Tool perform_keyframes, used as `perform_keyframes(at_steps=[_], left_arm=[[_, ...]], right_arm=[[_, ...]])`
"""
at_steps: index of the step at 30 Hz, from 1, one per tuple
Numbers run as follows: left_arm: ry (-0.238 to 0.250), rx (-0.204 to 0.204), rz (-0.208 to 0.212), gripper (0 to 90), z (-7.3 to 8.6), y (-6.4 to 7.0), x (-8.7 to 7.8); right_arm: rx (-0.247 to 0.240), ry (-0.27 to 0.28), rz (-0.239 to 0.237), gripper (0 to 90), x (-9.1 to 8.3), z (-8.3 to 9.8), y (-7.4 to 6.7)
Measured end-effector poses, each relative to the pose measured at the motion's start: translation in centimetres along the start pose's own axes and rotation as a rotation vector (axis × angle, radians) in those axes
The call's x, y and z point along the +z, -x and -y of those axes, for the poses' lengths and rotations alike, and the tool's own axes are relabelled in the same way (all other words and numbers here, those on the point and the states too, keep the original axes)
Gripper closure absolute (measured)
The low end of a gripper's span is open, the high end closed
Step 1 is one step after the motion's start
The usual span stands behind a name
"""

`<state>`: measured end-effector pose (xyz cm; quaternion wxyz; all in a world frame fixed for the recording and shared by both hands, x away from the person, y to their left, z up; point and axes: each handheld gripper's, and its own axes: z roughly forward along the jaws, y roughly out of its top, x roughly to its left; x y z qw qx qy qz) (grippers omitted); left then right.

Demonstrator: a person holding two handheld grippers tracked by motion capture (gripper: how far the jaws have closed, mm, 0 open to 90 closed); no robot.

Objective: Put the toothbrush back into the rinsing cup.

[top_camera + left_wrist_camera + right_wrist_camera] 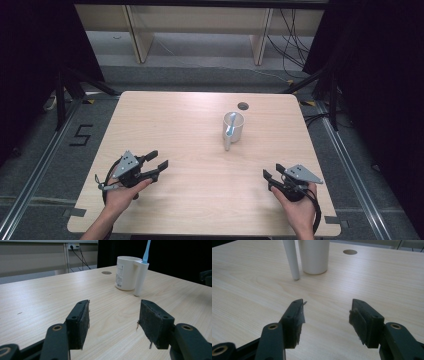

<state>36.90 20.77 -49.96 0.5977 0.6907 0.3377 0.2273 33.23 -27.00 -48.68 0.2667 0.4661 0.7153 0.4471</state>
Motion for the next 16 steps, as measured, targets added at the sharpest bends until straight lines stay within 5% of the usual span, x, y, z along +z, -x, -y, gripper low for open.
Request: perform_keyframes(at_steps=[5,7,16], left_arm=[[-0.018,-0.001,-0.011,40.7,0.1,-0.1,-0.1],[-0.019,-0.003,-0.011,40.7,0.1,-0.1,-0.1],[-0.019,-0.003,-0.015,40.7,0.1,-0.3,-0.2]], right_arm=[[0.037,0.052,0.021,45.3,-0.8,1.0,-0.3],[0.015,0.075,0.014,45.2,-0.8,1.2,0.0],[0.057,0.065,0.022,45.1,-1.1,1.7,0.1]])
